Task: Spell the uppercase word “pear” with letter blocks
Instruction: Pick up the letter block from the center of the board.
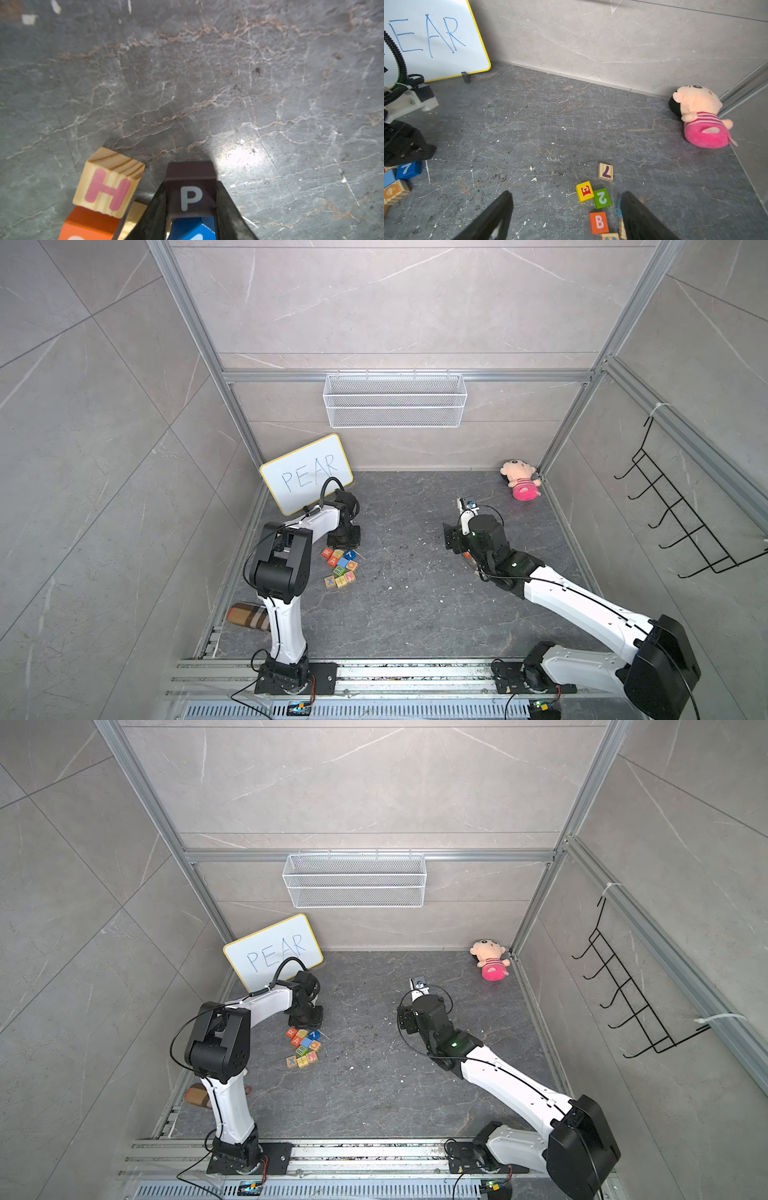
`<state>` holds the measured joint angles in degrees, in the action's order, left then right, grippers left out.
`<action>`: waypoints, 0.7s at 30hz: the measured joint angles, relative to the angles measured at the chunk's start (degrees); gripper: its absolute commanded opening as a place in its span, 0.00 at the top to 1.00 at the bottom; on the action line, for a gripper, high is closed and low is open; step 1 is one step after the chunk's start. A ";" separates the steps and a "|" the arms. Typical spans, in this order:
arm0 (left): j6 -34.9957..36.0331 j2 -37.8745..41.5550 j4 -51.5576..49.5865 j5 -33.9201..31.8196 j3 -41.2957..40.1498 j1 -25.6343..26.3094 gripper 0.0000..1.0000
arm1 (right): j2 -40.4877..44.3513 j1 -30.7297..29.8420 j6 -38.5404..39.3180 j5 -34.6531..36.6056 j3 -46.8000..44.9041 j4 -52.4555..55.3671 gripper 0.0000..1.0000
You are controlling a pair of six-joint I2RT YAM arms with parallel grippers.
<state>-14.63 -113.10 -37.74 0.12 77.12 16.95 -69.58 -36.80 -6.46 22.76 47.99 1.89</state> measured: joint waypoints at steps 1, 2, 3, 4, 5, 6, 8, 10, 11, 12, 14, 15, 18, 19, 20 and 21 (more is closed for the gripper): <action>-0.22 0.02 0.00 0.00 0.02 0.00 0.69 | 0.00 0.00 0.00 0.00 0.00 0.02 0.16; -0.39 0.02 0.02 0.00 0.02 0.00 0.71 | 0.00 0.00 0.00 0.00 0.00 0.00 0.16; -0.70 0.02 0.00 0.02 0.07 0.00 0.72 | 0.00 0.00 0.00 0.00 0.00 0.02 0.16; -1.03 0.02 -0.04 0.00 0.15 0.00 0.74 | 0.00 0.00 0.00 0.00 0.00 0.02 0.16; -1.29 0.02 -0.20 0.00 0.26 0.00 0.74 | 0.00 0.00 0.00 0.00 0.00 0.00 0.16; -1.64 0.02 -0.37 0.00 0.39 0.00 0.74 | 0.00 0.00 0.00 0.00 0.00 0.02 0.16; -2.47 0.02 -0.61 0.00 0.79 0.00 0.75 | 0.00 0.00 0.00 0.00 0.00 0.02 0.16; -3.34 0.04 -0.63 -0.02 1.03 0.07 0.76 | 0.00 0.00 -0.02 0.00 0.00 0.02 0.16; -3.82 0.09 -0.68 -0.11 1.11 0.17 0.77 | 0.00 0.00 0.00 0.00 0.00 0.02 0.16; -4.31 0.13 -0.96 -0.28 1.31 0.35 0.78 | 0.00 0.00 0.00 0.00 0.00 0.02 0.16; -5.29 0.26 -1.75 -1.44 2.21 0.92 0.78 | 0.00 0.00 0.00 0.00 0.00 0.02 0.16; -5.73 0.39 -2.12 -1.73 2.69 1.29 0.78 | 0.00 0.00 0.00 0.00 0.00 0.02 0.16; -6.91 0.98 -3.54 -2.91 5.14 2.93 0.78 | 0.00 0.00 -0.02 0.00 0.00 0.02 0.16; -7.30 1.11 -4.13 -3.21 6.40 3.67 0.78 | 0.00 0.00 -0.02 0.00 0.00 0.02 0.16; -7.52 1.22 -4.61 -3.43 7.69 4.39 0.78 | 0.00 0.00 -0.02 0.00 0.00 0.02 0.16; -7.74 1.29 -5.07 -3.65 8.81 5.03 0.78 | 0.00 0.00 -0.02 -0.02 0.00 0.02 0.16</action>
<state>-22.37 -111.81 -42.81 -3.53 85.93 21.98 -69.58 -36.80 -6.48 22.74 47.99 1.91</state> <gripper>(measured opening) 0.329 0.839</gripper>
